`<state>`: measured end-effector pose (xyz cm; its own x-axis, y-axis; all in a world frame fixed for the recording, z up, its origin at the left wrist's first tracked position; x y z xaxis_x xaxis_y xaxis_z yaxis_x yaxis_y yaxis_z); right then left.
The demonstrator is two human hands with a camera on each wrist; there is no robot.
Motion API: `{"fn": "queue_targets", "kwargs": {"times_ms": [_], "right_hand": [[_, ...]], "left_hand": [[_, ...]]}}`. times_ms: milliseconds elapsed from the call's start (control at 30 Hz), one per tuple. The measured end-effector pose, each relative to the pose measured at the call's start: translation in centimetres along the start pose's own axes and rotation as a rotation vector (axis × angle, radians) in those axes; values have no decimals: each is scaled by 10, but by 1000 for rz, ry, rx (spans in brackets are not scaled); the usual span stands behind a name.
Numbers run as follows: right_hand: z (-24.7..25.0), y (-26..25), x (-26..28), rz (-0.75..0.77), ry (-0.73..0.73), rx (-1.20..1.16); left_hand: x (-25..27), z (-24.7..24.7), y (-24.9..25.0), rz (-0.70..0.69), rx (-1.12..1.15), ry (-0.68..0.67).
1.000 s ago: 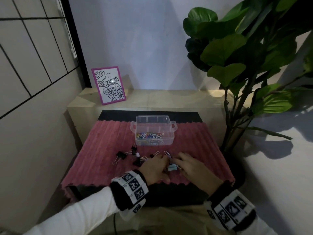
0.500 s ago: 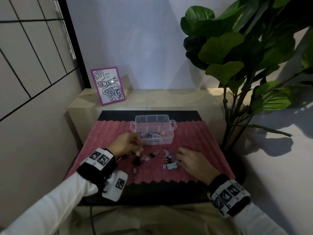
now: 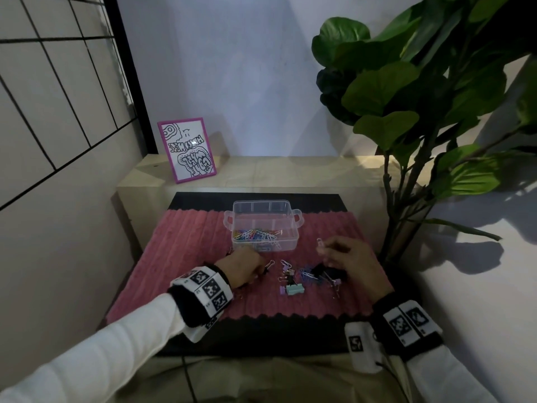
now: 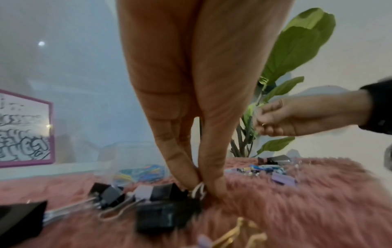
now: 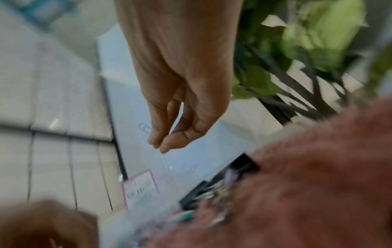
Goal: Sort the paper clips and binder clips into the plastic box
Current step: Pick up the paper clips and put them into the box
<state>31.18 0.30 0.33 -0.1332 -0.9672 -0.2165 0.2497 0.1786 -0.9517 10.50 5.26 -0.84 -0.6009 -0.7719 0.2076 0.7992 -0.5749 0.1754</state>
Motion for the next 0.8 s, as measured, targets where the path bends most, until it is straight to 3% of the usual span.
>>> {"fn": "queue_targets", "kwargs": {"times_ms": [167, 333, 400, 533, 633, 733, 800], "right_hand": [[-14, 6, 11, -162, -30, -557], [-32, 14, 4, -283, -123, -500], [-34, 8, -1, -213, -193, -270], [-28, -11, -17, 86, -278, 562], [-36, -8, -20, 157, -493, 774], [-47, 5, -21, 177, -639, 1024], [-51, 11, -21, 208, -628, 1064]], "left_hand": [[-4, -4, 8, -18, -65, 14], [-9, 0, 7, -9, -60, -84], [-9, 4, 6, -7, -29, -101], [-4, 23, 11, -30, 140, 4], [-8, 42, 31, -58, 268, 127], [-29, 36, 59, -31, 227, 42], [-43, 23, 72, 11, 107, -37]]}}
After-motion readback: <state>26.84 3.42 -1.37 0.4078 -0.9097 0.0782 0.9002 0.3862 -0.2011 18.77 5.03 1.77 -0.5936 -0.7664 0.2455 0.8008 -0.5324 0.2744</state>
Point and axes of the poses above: each hand's wrist, its own x-axis away from the middle knuckle, its own z-axis out of the back of the hand, y = z × x, the point moved 6 cm from there along -x, towards the middle knuckle, and after that the axes turned 8 degrees about z, right-handed, at the moved point
